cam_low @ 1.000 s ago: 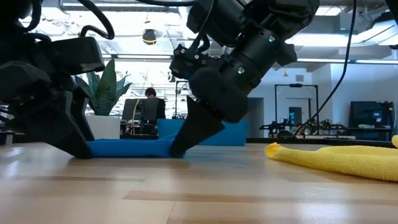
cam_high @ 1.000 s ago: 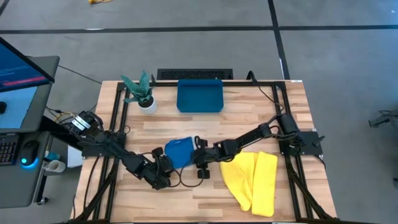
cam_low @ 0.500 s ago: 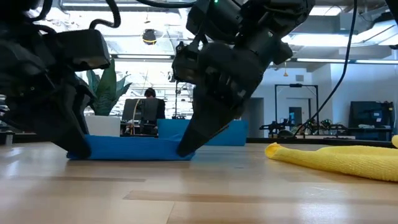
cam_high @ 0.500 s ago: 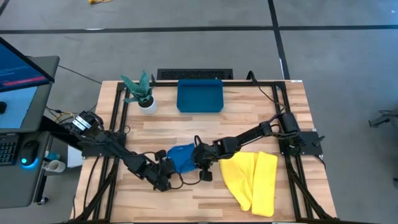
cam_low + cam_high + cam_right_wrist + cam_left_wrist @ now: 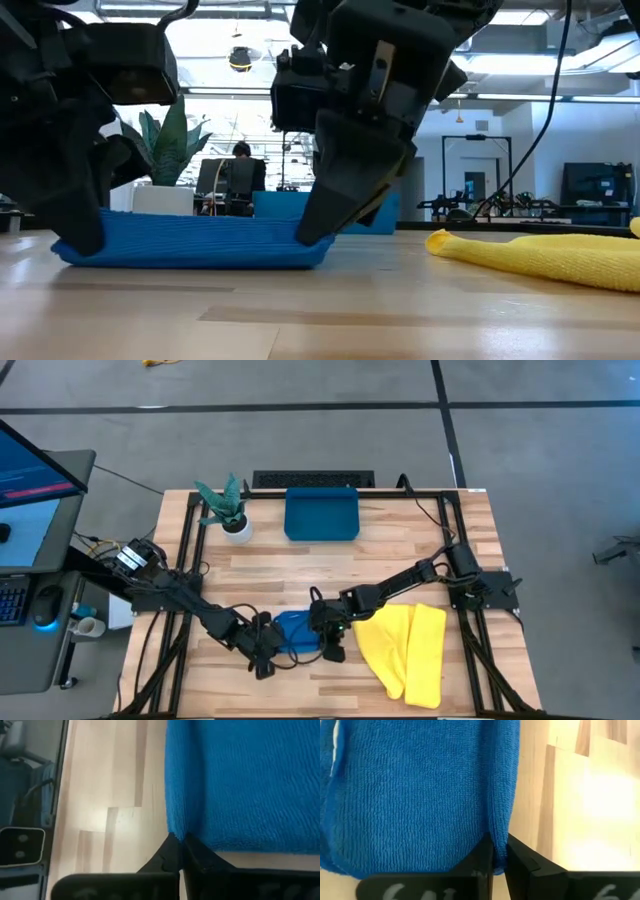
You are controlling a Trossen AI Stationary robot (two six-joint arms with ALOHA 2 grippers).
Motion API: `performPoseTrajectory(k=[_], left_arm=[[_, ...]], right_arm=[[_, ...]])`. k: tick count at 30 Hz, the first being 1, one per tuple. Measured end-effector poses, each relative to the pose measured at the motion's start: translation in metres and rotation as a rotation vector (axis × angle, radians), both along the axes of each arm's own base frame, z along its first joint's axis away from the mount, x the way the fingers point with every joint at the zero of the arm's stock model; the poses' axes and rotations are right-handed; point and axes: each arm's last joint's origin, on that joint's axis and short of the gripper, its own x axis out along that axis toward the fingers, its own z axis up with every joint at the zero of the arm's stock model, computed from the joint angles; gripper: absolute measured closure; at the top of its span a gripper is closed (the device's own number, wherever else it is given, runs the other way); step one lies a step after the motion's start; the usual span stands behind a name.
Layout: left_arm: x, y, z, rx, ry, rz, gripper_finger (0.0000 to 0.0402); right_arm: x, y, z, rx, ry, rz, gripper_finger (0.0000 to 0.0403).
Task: Roll microfiber towels into tight, uniform cylinder then place into a basket
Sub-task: Roll the blue microfiber towel
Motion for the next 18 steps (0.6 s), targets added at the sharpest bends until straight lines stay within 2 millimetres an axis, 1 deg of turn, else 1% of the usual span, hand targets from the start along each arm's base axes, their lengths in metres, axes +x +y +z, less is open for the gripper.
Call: performPoseTrajectory(k=[6, 11, 18], left_arm=[[0.0038, 0.0008, 0.0026, -0.042, 0.016, -0.011, 0.0385], [0.0063, 0.0013, 0.0048, -0.059, 0.021, -0.01, 0.0385], [0.0046, 0.0025, 0.0041, -0.054, 0.045, 0.012, 0.0385]], right_arm=[[-0.0003, 0.0012, 0.001, 0.042, 0.012, 0.016, 0.0389], [-0.0004, 0.0015, 0.0013, 0.048, 0.014, 0.021, 0.0385], [0.0007, -0.0057, 0.002, 0.045, 0.023, 0.003, 0.0389]])
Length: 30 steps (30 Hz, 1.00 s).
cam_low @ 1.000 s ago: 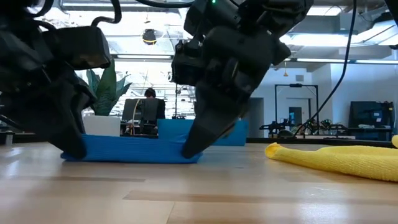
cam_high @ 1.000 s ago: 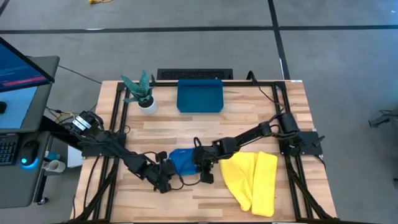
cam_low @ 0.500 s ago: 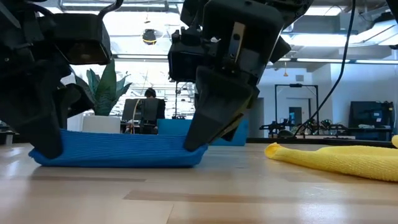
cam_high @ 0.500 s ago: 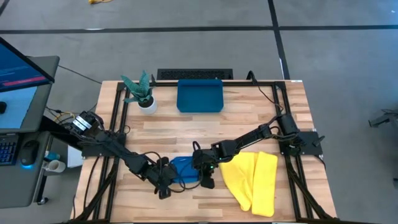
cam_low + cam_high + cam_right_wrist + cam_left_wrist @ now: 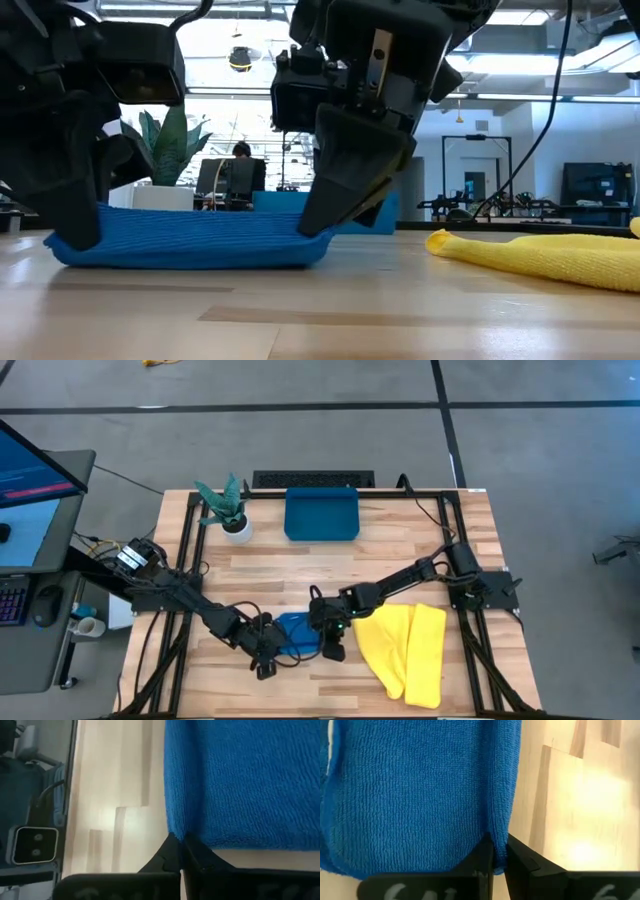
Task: Roll microfiber towels into tight, uniform cylinder then place into a basket
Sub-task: Roll the blue microfiber towel
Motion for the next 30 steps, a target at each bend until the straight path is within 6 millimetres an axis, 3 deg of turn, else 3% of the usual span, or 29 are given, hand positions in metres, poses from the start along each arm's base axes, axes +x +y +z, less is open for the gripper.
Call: performPoseTrajectory(k=[9, 30], left_arm=[[-0.004, 0.002, 0.009, 0.019, -0.017, 0.028, 0.0385], [-0.006, 0.019, 0.011, 0.102, 0.017, 0.172, 0.0384]], right_arm=[[-0.003, 0.005, 0.018, -0.03, -0.047, -0.015, 0.039], [0.004, -0.027, 0.005, -0.116, 0.028, -0.266, 0.039]])
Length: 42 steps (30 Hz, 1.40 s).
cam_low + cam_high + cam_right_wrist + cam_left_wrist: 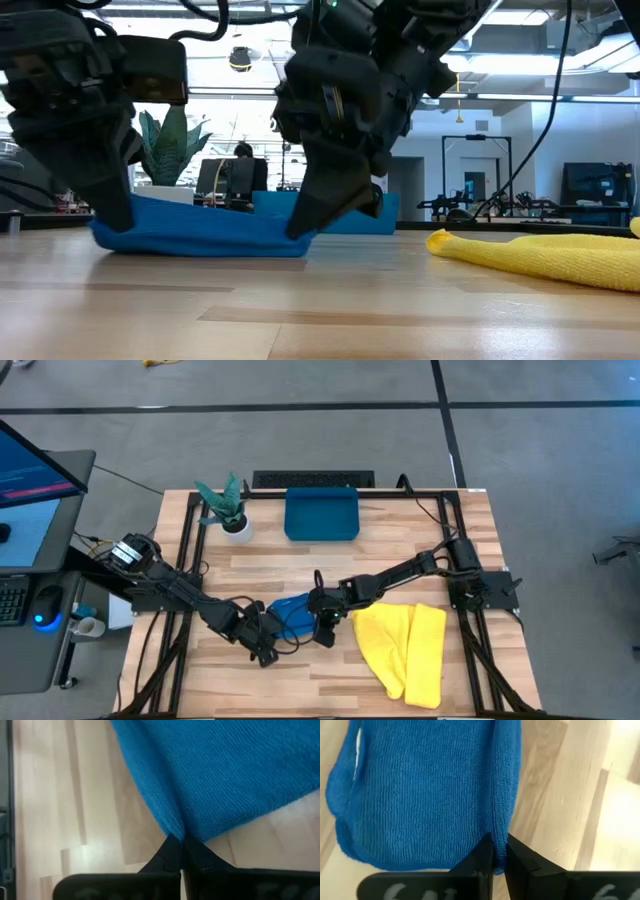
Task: Roll microfiber towels into tight, uniform cylinder then place into a basket
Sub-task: Roll the blue microfiber towel
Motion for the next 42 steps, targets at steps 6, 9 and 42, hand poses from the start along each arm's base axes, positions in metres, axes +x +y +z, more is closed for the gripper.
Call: performPoseTrajectory(k=[6, 9, 42], left_arm=[[0.0, 0.001, 0.0, 0.021, -0.005, 0.009, 0.0359], [0.0, 0.001, 0.0, 0.021, -0.005, 0.008, 0.0341], [0.006, -0.017, 0.008, 0.254, -0.105, -0.232, 0.031]], right_arm=[[0.002, -0.006, -0.004, 0.005, 0.003, -0.016, 0.0385], [0.002, -0.007, -0.004, 0.003, 0.003, -0.02, 0.039], [0.005, -0.015, -0.003, 0.008, -0.014, -0.047, 0.039]])
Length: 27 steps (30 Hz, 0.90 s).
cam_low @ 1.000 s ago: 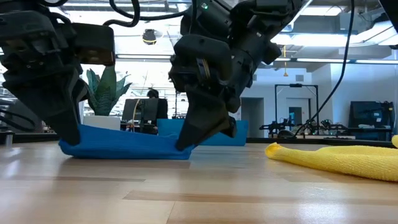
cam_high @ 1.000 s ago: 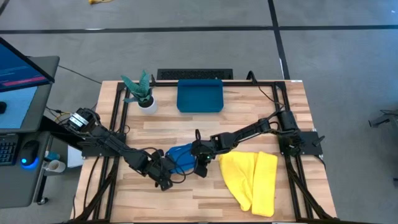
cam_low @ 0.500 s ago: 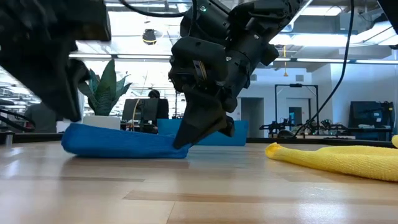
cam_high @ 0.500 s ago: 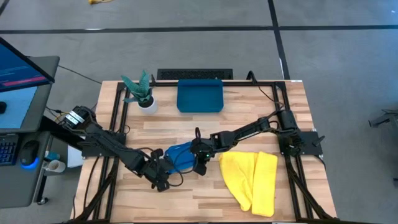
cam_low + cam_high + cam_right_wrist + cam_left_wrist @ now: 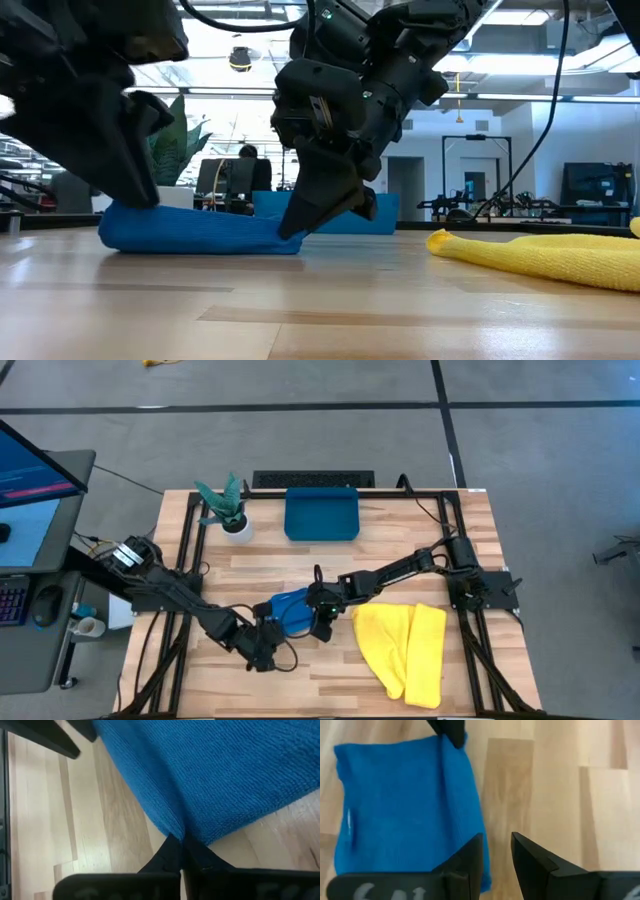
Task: Roll microfiber towels into tight, uniform cylinder then place into a basket
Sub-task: Roll the blue microfiber towel
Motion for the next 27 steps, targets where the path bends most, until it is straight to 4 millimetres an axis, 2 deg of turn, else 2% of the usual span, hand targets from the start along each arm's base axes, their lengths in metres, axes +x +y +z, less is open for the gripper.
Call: performPoseTrajectory(k=[12, 17, 27], left_arm=[[-0.001, 0.013, -0.005, 0.052, 0.049, 0.102, 0.031], [-0.001, 0.015, -0.006, 0.046, 0.057, 0.131, 0.031], [-0.016, 0.027, -0.025, 0.027, 0.066, 0.268, 0.031]], right_arm=[[0.0, 0.0, 0.0, -0.001, 0.004, 0.0, 0.039], [0.0, 0.0, 0.0, 0.0, 0.005, 0.0, 0.0379], [0.0, 0.001, 0.0, 0.0, 0.001, 0.003, 0.0364]])
